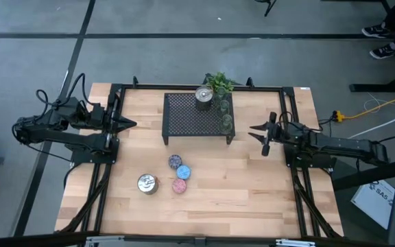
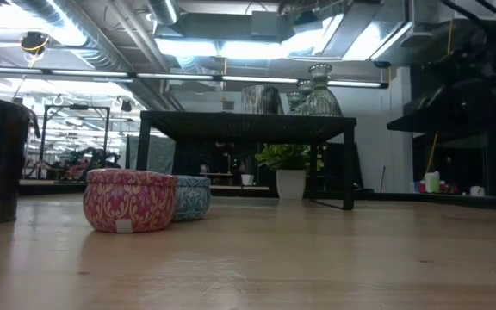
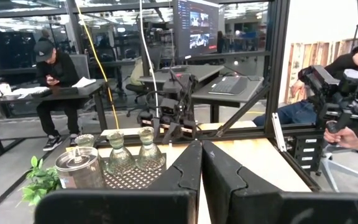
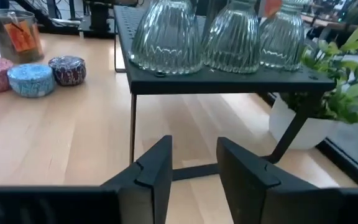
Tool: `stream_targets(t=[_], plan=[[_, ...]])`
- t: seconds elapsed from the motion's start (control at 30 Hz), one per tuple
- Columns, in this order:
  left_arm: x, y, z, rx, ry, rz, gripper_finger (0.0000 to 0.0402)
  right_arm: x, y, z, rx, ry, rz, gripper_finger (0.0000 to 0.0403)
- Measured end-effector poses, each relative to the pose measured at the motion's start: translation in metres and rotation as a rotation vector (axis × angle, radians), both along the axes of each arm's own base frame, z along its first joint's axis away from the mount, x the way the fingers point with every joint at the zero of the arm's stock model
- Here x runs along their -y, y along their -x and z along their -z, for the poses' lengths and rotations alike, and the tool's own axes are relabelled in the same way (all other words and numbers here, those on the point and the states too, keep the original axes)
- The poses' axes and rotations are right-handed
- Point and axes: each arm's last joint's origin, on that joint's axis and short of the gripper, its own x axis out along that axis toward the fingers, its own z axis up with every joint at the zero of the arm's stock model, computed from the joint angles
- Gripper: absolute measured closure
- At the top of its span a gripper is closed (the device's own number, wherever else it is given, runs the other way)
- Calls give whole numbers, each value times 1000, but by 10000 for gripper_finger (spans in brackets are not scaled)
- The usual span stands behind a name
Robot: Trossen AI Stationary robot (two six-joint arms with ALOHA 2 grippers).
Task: Pick & Place candle stick holders
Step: Put the silver scented candle aligned with the other silver scented candle on the shelf
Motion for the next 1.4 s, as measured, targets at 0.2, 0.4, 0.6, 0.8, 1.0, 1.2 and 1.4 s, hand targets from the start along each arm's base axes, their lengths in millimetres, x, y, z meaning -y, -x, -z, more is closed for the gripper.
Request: stream_targets(t=[0.2,0.4,0.6,0.8,1.0,1.2,1.4], plan=[[0,0,0,0,0,0,395,0,-1,3,-23,-27,5,275],[0,0,0,0,0,0,395,0,-2,3,-27,-27,5,275],[0,0,0,1,0,0,395,0,-2,3,-25,-31,5,275],[0,0,-4,42,1,0,395,0,-2,3,-19,-55,9,275],[0,0,-5,53,36,16,395,0,-2,3,-19,-52,9,275],[4,-3,-3,20,29,149,395,0,-2,3,-19,-52,9,274],[5,-13,5,-76,57,173,395,0,-2,3,-18,-52,9,274]])
